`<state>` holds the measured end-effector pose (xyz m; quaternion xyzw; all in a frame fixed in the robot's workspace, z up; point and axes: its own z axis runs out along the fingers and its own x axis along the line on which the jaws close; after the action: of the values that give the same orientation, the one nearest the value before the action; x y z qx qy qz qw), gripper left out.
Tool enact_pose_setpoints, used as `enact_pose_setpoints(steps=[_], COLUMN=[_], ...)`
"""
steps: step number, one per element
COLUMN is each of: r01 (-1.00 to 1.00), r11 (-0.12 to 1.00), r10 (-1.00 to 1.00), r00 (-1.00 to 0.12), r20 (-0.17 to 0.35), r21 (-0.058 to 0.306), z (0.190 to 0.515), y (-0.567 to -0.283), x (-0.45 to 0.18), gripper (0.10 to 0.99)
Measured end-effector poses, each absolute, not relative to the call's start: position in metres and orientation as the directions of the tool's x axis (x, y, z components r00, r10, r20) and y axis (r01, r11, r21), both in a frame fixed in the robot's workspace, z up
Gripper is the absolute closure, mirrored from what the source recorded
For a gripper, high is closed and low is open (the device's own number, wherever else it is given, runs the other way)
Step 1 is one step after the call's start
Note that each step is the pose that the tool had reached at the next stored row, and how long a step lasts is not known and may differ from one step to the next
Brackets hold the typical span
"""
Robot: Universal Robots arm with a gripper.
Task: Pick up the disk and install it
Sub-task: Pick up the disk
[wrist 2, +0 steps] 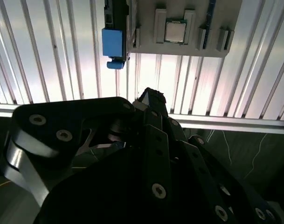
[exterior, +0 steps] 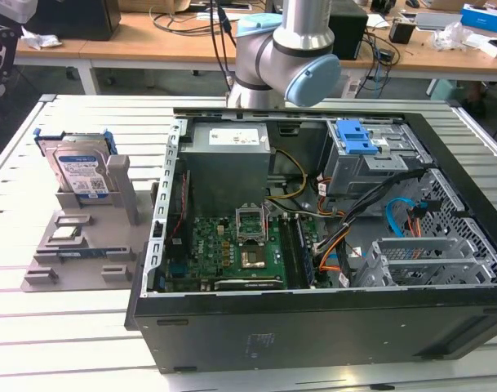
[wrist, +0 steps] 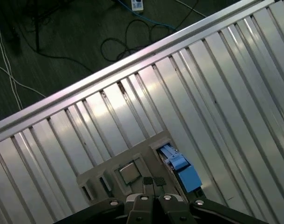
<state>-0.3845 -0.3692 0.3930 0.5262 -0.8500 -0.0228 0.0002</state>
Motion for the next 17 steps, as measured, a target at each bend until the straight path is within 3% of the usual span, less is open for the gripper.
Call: enact_pose_setpoints(steps=[17], r01=[-0.963], r11=[0.268], r10=[-0.963], r00=[-0.269], r20=[-0.024], r21=[0.039], z=[0.393], y=[-0.3691], x=[-0.3845], gripper=[0.98])
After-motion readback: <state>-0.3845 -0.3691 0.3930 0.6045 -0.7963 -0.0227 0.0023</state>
